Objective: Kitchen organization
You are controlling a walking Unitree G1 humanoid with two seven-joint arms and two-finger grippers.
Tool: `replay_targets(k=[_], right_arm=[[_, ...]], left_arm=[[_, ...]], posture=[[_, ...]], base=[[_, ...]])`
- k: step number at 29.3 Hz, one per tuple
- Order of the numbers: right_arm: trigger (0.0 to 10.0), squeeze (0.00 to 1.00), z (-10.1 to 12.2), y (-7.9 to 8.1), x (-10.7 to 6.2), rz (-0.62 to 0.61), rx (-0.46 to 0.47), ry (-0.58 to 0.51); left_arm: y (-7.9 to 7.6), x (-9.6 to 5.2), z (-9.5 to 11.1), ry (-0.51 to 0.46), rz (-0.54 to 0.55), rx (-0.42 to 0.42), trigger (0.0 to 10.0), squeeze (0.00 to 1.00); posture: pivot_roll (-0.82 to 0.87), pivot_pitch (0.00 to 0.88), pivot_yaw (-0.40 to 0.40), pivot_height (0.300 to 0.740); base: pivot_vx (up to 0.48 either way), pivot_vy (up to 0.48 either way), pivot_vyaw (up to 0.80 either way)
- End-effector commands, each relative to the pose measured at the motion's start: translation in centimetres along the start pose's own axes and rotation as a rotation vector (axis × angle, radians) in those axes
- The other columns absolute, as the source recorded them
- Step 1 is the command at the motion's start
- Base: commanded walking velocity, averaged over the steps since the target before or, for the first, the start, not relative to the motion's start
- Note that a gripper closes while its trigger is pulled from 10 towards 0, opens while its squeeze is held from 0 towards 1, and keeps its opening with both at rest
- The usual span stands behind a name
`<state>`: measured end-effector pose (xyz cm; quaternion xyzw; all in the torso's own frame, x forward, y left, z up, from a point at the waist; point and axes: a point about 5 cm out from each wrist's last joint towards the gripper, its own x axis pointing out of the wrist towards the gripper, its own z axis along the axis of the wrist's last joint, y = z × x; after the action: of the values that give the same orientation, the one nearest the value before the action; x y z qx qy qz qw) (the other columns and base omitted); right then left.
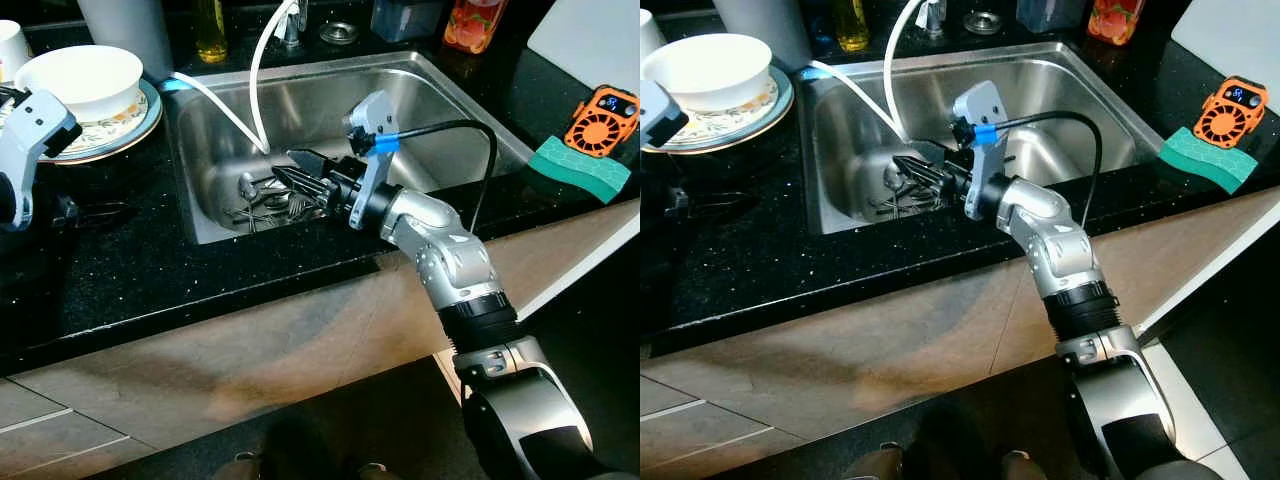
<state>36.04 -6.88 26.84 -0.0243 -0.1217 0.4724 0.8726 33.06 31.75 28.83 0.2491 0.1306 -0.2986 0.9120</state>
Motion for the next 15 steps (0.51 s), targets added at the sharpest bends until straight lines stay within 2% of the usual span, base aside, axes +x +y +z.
replay_targets(k=[1, 2, 4, 5, 14, 15], right_arm=[[10.0, 0.0, -0.1, -0.4, -0.5, -0.014, -0.013, -0.001], [10.0, 0.0, 0.0, -0.5, -0.7, -0.019, -0.014, -0.003], [10.0, 0.0, 0.0, -0.6, -0.8, -0.022, -0.015, -0.005], [10.0, 0.0, 0.1, -0.6, -1.0, -0.026, -0.016, -0.007], [10.0, 0.0, 0.4, -1.4, -2.4, -0.071, -0.023, -0.024], [10.0, 0.0, 0.6, -1.6, -2.7, -0.084, -0.026, -0.033]], left_arm=[[-0.5, 1.1, -2.2, 0.109, -0.003, -0.025, 10.0, 0.0], [-0.7, 1.3, -2.3, 0.111, -0.005, -0.035, 4.9, 0.0], [-0.8, 1.6, -2.5, 0.113, -0.007, -0.042, 4.9, 0.0], [-1.0, 1.7, -2.6, 0.109, -0.015, -0.049, 0.0, 0.0], [-1.3, 2.3, -2.5, 0.072, -0.028, -0.085, 0.0, 0.0], [-1.2, 2.5, -2.1, 0.042, -0.02, -0.102, 0.0, 0.0]], posture=[[0.15, 0.143, 0.004, 0.74], [0.14, 0.144, 0.005, 0.74], [0.14, 0.144, 0.005, 0.74], [0.14, 0.144, 0.005, 0.74], [0.14, 0.149, 0.001, 0.74], [0.14, 0.151, 0.001, 0.74]], base=[[0.0, 0.0, 0.0], [0.0, 0.0, 0.0], [0.0, 0.0, 0.0], [0.0, 0.0, 0.0], [0.0, 0.0, 0.0], [0.0, 0.0, 0.0]])
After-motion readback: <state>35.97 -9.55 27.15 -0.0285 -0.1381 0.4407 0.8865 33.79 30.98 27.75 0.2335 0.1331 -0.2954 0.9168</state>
